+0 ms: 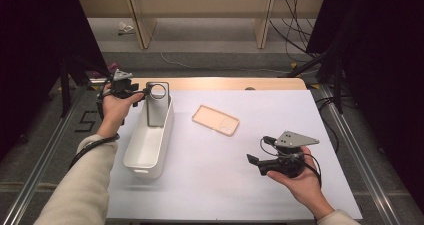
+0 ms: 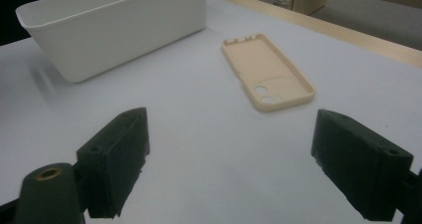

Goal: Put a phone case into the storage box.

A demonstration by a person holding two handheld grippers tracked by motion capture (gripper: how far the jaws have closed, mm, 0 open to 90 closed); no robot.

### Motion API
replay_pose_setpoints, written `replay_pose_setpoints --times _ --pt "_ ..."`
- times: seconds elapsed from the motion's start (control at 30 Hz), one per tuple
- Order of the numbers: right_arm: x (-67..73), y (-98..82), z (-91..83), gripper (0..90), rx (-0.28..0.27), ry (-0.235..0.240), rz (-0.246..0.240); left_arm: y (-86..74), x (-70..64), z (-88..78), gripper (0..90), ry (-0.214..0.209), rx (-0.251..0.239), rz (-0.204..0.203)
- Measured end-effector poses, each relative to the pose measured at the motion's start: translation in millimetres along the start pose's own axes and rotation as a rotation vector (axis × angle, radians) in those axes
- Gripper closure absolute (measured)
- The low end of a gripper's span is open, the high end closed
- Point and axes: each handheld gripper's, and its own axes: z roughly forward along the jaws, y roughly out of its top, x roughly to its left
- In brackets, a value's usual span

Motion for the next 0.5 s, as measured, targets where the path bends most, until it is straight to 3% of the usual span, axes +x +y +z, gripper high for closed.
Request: replay_pose_setpoints --times 0.23,0.3,0.5 --pt "0.7 0.6 0.1 16.2 0.0 -0.002 -0.002 -5.1 -9.0 -31.7 16.1 -0.032 -0.028 -0.023" --pt "0.4 0.8 -0.2 16.2 -0.002 -0.003 0.001 -9.0 -14.2 -43.1 15.1 -0.047 -0.052 -0.044" --pt "-0.7 0.6 1.1 16.2 0.003 -0.002 0.007 -24.0 -37.0 -71.4 7.2 -0.125 -0.086 -0.044"
